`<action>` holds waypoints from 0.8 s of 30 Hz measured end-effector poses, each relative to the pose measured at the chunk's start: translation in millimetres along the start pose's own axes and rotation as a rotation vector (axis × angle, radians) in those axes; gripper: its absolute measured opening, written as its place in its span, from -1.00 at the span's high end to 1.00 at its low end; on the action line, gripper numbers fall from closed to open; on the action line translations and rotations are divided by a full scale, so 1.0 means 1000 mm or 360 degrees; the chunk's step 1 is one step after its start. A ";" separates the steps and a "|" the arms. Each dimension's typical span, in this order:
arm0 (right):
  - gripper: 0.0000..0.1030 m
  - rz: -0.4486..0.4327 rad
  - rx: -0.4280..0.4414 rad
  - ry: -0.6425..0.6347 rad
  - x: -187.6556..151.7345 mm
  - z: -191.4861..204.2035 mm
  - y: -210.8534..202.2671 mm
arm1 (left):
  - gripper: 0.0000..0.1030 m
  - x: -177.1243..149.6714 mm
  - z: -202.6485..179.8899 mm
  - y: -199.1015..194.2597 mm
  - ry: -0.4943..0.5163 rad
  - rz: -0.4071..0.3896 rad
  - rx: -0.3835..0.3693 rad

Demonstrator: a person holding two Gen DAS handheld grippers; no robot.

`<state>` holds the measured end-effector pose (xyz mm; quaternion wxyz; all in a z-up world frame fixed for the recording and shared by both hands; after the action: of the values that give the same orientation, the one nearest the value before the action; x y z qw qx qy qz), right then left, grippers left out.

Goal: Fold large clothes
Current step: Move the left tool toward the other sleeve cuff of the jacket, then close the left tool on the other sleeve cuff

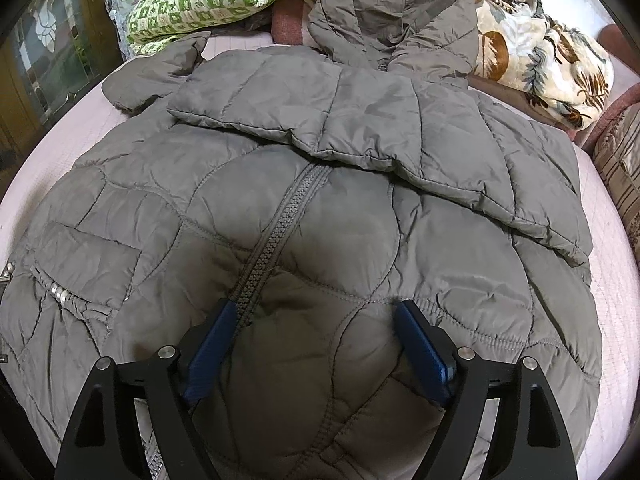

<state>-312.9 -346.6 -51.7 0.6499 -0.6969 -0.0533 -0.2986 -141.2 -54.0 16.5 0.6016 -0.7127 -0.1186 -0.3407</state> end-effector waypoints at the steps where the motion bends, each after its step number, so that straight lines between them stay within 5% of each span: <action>1: -0.67 -0.0002 0.0001 0.0002 0.000 0.000 0.000 | -1.00 0.002 0.001 0.000 -0.0010 -0.0013 -0.0014; 10: -0.68 -0.0015 0.0001 0.0009 -0.003 -0.001 -0.002 | -1.00 0.044 0.014 0.014 -0.0159 -0.0038 -0.0157; 19: -0.68 0.0000 0.0024 0.0005 -0.003 -0.001 -0.003 | -0.99 0.133 0.072 0.064 -0.0403 0.0011 -0.0296; 24: -0.71 0.0007 0.0053 0.0015 -0.002 -0.002 0.000 | -0.46 0.182 0.114 0.128 -0.0571 0.0107 -0.0298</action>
<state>-315.3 -347.8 -52.6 0.6624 -0.6846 -0.0534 -0.2995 106.5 -22.9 26.7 0.5128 -0.8184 -0.1679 -0.1975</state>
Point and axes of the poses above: each gripper's, at about its wrist camera, not at the fingertips, and y roughly the way its jaws point, z to its left, x to its top, the point moved 9 cm from there along y, roughly the way its jaws point, and after that the axes turned 2 degrees about z, right-handed, at the moved point
